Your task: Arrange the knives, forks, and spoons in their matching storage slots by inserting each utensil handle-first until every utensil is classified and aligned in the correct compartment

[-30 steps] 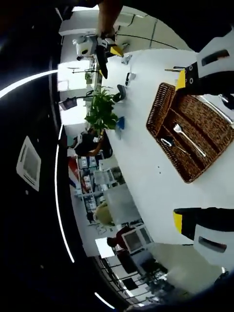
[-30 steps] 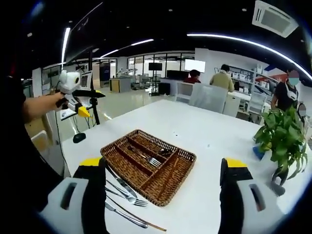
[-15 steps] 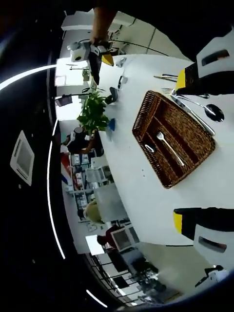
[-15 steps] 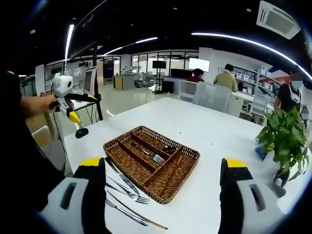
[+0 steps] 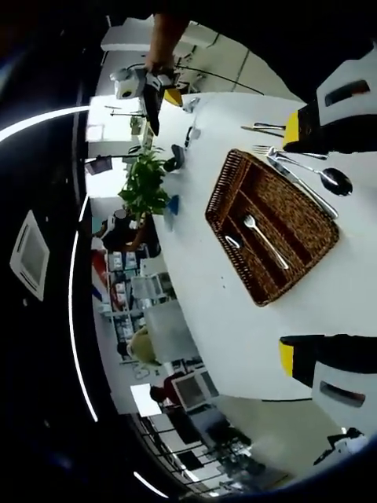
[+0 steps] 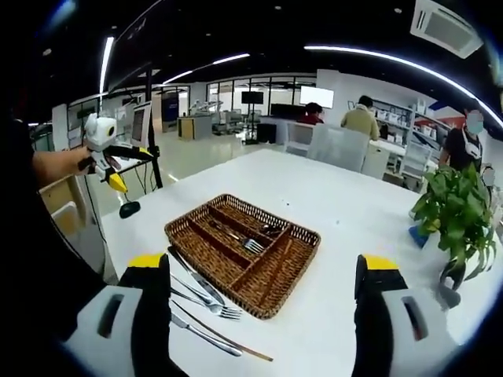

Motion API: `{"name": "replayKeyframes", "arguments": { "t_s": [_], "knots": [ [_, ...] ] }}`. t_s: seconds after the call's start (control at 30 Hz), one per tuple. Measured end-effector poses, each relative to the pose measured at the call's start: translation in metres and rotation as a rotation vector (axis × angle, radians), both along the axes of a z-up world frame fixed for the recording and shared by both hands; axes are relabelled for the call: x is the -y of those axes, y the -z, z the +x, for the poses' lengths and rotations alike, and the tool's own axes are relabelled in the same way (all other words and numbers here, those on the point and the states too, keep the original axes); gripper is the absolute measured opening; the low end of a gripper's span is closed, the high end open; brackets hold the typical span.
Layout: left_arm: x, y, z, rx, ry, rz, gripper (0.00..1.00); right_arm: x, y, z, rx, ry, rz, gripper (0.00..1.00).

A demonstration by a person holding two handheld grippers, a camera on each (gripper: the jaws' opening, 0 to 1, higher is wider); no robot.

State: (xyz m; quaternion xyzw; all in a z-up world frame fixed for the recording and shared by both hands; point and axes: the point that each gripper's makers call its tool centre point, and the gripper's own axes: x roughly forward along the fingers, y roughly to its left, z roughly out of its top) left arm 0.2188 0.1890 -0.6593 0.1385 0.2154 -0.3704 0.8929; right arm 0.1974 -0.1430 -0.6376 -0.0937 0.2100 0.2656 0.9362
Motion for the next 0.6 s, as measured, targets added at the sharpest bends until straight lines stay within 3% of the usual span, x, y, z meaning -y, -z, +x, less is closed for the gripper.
{"name": "replayKeyframes", "arguments": {
  "t_s": [0.37, 0.6],
  "knots": [
    [-0.0059, -0.0007, -0.0013, -0.011, -0.013, -0.027, 1.00, 0.0024, 0.0028, 0.0017, 0.012, 0.010, -0.019, 0.99],
    [-0.0058, -0.0037, -0.0043, 0.011, -0.007, -0.022, 1.00, -0.0006, 0.0037, 0.0045, 0.009, -0.021, -0.027, 0.99]
  ]
}}
